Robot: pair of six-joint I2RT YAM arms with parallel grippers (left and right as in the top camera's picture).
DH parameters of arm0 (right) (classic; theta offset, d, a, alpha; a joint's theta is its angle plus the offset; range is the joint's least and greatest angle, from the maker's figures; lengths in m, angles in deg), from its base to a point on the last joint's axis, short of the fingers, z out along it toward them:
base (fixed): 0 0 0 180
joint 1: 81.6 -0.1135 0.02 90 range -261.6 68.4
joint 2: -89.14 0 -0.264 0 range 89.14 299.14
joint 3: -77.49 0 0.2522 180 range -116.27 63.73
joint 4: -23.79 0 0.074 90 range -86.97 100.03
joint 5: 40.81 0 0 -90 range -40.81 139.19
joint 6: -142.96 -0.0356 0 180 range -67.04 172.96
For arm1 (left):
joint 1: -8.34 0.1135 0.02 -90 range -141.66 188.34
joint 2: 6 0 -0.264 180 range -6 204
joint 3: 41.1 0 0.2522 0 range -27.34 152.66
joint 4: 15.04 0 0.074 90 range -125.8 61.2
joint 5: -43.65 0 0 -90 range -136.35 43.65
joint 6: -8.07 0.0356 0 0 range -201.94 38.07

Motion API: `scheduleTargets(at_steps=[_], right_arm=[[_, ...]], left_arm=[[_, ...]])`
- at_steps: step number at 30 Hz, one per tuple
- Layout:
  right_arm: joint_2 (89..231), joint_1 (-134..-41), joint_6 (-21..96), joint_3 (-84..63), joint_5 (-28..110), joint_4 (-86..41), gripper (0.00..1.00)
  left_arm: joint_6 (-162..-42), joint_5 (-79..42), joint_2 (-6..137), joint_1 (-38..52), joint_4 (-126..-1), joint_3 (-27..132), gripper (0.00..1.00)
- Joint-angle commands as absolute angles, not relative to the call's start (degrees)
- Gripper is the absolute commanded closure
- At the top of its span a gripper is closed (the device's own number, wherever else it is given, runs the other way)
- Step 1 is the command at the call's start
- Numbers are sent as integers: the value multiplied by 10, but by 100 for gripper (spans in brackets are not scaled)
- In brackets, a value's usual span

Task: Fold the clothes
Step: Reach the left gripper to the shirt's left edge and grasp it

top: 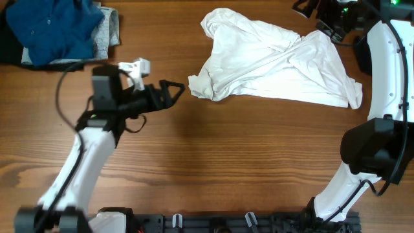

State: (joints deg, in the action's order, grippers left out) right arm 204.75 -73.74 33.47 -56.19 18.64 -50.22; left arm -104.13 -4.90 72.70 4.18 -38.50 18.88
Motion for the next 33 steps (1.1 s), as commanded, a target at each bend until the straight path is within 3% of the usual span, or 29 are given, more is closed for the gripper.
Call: scheduleTargets(at_steps=[1, 5, 11, 15, 17, 19, 23, 26, 33], right_arm=[[2055, -740, 334, -558, 196, -501, 0], [2058, -740, 335, -558, 196, -506, 0], [2059, -742, 350, -558, 203, -514, 0], [2059, -742, 349, -558, 221, -515, 0], [2059, -742, 350, -558, 222, -515, 0], [2059, -742, 350, -558, 222, -516, 0], [2059, -743, 350, -558, 224, -515, 0], [2059, -743, 350, -558, 225, -516, 0], [2059, -743, 350, -558, 242, -521, 0]], left_arm=[[-1080, -48, 774, -18, -328, 196, 0], [-1175, -225, 804, -74, -316, 199, 1], [-1191, -295, 819, -79, -386, 199, 0], [-1191, -300, 821, -66, -401, 199, 2], [-1184, -300, 822, -66, -398, 199, 16], [-1184, -300, 827, -67, -393, 199, 20], [-1184, -294, 853, -68, -364, 199, 19], [-1186, -270, 874, -68, -333, 200, 13], [-1233, -262, 905, -68, -258, 200, 18]])
